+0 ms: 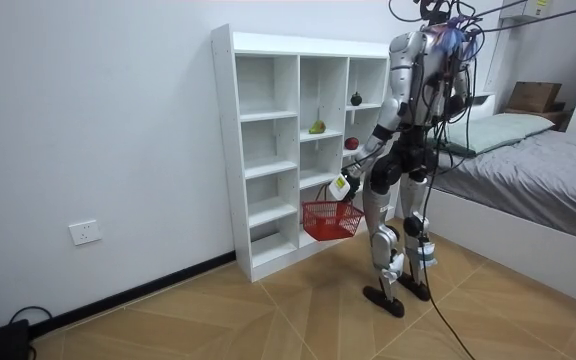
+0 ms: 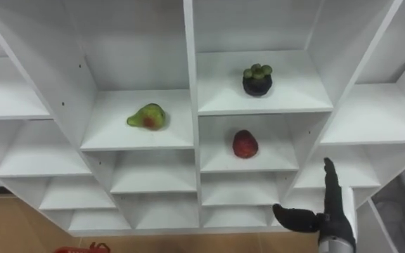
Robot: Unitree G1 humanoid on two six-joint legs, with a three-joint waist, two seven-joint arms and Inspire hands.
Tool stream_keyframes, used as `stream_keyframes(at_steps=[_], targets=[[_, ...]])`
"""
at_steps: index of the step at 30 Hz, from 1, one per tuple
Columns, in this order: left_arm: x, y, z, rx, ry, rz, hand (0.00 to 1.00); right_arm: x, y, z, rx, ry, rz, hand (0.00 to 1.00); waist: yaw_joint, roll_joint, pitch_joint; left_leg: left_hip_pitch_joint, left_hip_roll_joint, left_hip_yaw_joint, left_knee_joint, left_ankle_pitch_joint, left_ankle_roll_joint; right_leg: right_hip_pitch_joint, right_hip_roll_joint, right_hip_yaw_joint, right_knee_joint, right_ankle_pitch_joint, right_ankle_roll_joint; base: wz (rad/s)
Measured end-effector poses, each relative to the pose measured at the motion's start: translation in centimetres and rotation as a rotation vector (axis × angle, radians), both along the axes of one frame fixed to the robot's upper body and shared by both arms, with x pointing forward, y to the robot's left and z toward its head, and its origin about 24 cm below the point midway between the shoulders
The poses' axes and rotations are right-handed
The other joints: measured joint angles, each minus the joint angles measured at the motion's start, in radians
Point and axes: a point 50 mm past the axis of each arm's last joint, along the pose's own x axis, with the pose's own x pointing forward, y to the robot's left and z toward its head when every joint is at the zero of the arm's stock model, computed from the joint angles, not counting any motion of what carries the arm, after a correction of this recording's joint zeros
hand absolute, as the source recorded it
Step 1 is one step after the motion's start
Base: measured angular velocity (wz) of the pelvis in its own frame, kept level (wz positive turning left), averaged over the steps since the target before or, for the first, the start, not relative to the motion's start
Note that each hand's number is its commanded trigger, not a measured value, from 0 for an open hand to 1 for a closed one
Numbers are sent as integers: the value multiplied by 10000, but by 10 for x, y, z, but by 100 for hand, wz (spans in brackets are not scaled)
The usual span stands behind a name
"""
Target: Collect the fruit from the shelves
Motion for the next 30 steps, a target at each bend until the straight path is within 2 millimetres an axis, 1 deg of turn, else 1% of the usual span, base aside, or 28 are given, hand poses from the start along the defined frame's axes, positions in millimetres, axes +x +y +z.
stream_keyframes(at_steps=[2,3,4,5,8,14,20,24,28,30], targets=[[-1,-1,1,-70,-73,-52,100,7,4,21,-272,-1018,314,0,2,7,-11,1,18,94,-24,0,0,-24,19,86,6,6,-4,-12],[-2,-1,1,-69,-71,-41,100,9,6,26,-380,-1225,395,0,-1,-7,-10,-7,19,106,-38,0,0,-28,23,109,12,6,-5,-11],[-3,-1,1,-78,-59,-25,100,11,8,36,-566,-1638,578,0,34,-30,-17,-14,28,163,-61,0,0,-80,33,166,42,7,-5,-10],[-7,-1,0,-86,14,26,100,13,12,47,-762,-2100,805,0,37,3,-34,-27,32,192,-68,0,0,-107,36,190,48,10,-8,-10],[-16,0,0,-158,179,380,100,18,23,68,-871,-3106,1203,0,28,-8,-34,-3,34,211,-106,0,0,-107,43,211,33,34,-5,-2],[-23,-2,-1,-229,382,262,100,23,36,86,-896,-3946,1796,0,52,-6,-34,-21,27,209,-172,6,10,-146,39,207,13,56,17,0],[-19,-4,-2,-263,342,85,100,27,42,101,-788,-4658,2064,0,92,25,-35,-88,24,213,-177,9,10,-154,42,205,-8,56,17,0],[-18,-6,-2,-350,319,146,100,33,47,105,-720,-4938,2192,0,134,16,-48,-113,24,213,-165,13,10,-177,41,199,-6,56,17,0],[-13,-6,-2,-431,333,27,100,36,50,108,-589,-5080,2248,0,312,-14,-54,-118,27,213,-166,12,10,-239,39,176,-6,56,17,0],[-13,-7,-2,-469,360,11,100,36,52,107,-239,-5072,2279,0,361,-24,-47,-117,26,200,-166,13,10,-254,35,164,-7,56,17,0]])
